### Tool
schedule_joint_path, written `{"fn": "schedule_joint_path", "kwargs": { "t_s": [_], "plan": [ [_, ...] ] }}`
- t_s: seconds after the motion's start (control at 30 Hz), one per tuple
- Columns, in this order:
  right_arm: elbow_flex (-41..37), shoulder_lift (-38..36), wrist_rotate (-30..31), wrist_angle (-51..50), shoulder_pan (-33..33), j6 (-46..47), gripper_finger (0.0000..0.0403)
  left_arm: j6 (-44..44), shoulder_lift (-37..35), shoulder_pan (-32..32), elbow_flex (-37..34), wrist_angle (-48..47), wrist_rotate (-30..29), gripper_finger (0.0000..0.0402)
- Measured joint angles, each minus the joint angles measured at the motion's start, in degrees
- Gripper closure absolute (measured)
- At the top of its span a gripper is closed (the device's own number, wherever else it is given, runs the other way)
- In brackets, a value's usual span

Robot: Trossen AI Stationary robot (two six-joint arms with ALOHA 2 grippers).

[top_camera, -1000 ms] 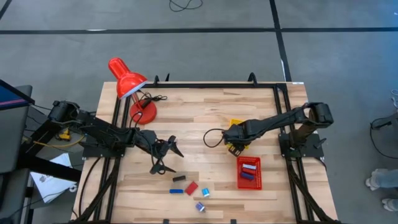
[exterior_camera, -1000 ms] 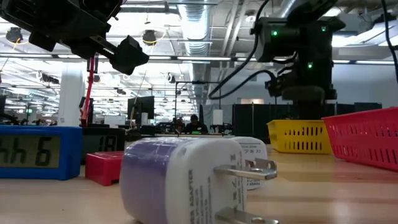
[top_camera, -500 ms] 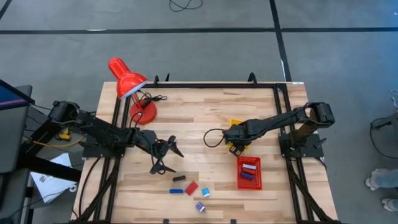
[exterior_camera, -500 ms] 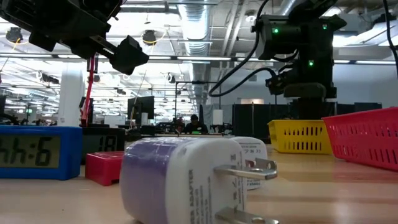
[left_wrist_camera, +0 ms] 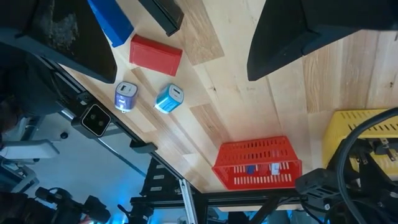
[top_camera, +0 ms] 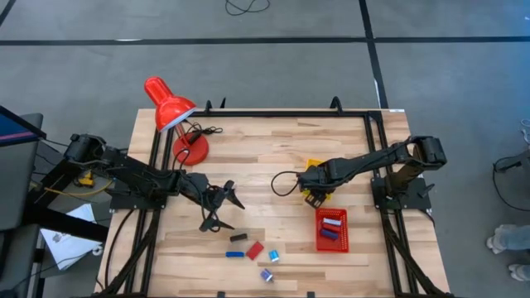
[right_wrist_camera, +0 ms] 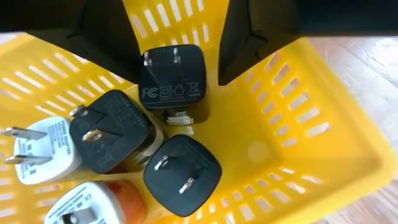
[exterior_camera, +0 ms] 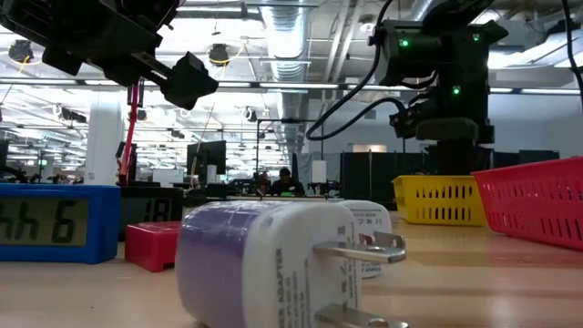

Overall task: Pick & Place Office items
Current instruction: Put the black charger adapter into the yellow bin, then put the black digital timer into the red bin

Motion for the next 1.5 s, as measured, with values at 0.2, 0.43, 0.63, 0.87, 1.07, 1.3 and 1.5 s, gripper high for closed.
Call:
{"fn": "schedule_joint_path", "kwargs": {
  "t_s": [0.2,0.43,0.63,0.87,1.07,1.3,1.5],
  "plan": [
    [0.0,0.0,-0.6,0.0,0.0,0.5,0.0145,0.0,0.0,0.0,0.0,0.0,0.0,0.0044],
    [2.2,0.0,-0.6,-3.9,0.0,0.1,0.0127,0.0,0.0,0.0,0.0,0.0,0.0,0.0048],
    [8.4,0.0,-0.6,-13.2,0.1,-0.2,0.0127,0.0,0.0,0.0,0.0,0.0,0.0,0.0047],
    [15.1,-3.6,6.7,-15.2,5.8,-0.4,0.0127,-4.6,0.0,-0.1,0.0,-1.1,0.0,0.005],
    [15.2,-7.9,13.4,0.1,11.4,-0.9,0.0127,-4.6,0.0,-3.0,0.0,-4.4,-2.8,0.0052],
    [15.2,-6.6,13.6,12.6,14.2,-11.4,0.0127,-6.3,0.0,-13.2,0.9,-12.9,-18.9,0.0062],
    [15.1,-5.7,14.5,12.7,12.9,-12.4,0.0127,-10.0,1.9,-20.7,1.1,-14.4,-32.8,0.007]
  ]
}}
